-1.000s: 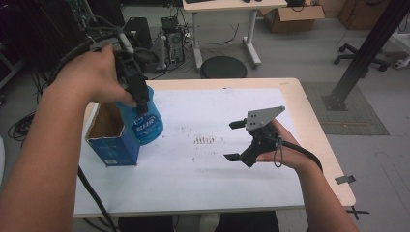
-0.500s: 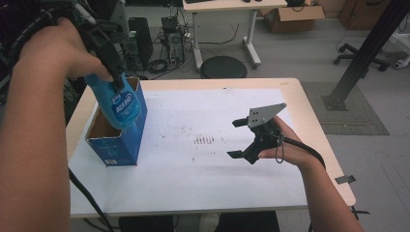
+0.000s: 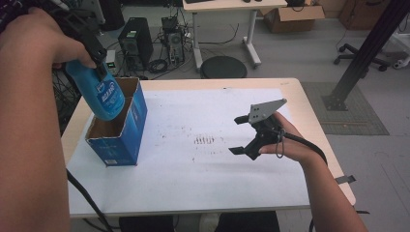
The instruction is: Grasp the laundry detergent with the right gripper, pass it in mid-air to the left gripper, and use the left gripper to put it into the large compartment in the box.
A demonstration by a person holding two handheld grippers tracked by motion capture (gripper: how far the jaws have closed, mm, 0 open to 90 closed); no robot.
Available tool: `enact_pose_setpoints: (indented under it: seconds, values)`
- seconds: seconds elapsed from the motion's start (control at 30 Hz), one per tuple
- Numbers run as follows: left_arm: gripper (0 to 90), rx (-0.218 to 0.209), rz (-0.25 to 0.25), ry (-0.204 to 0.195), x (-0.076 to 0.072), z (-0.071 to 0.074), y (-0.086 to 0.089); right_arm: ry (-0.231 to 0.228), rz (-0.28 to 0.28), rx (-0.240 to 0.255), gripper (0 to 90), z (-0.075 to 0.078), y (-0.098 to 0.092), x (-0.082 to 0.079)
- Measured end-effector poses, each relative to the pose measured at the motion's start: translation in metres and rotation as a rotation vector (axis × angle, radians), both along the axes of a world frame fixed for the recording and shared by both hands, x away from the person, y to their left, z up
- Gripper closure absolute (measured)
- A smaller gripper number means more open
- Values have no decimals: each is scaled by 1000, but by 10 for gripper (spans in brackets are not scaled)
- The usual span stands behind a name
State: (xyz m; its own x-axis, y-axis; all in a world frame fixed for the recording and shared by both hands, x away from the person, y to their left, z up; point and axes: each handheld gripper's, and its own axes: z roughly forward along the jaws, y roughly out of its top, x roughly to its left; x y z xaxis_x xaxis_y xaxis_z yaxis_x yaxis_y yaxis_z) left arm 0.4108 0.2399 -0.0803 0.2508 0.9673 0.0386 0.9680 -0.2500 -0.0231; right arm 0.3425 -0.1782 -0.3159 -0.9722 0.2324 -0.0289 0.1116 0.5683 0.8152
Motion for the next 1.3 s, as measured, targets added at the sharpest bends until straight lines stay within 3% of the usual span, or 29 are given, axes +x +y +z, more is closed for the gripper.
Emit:
enact_pose_setpoints:
  seconds: [0.13,0.3,0.53,0.67,1.3]
  values:
    - [389,16,23,9,4,1,4,2,-5,-3,10,0,-1,1]
    - [389,-5,62,2,8,-3,8,8,-9,-7,10,-2,-2,2]
    - [389,33,94,15,13,-9,7,11,-9,-10,11,-2,-2,3]
    - [389,51,100,21,15,-12,9,12,-10,-12,11,-3,-2,3]
    - [389,50,124,45,24,-47,18,21,-11,-15,11,-6,0,5]
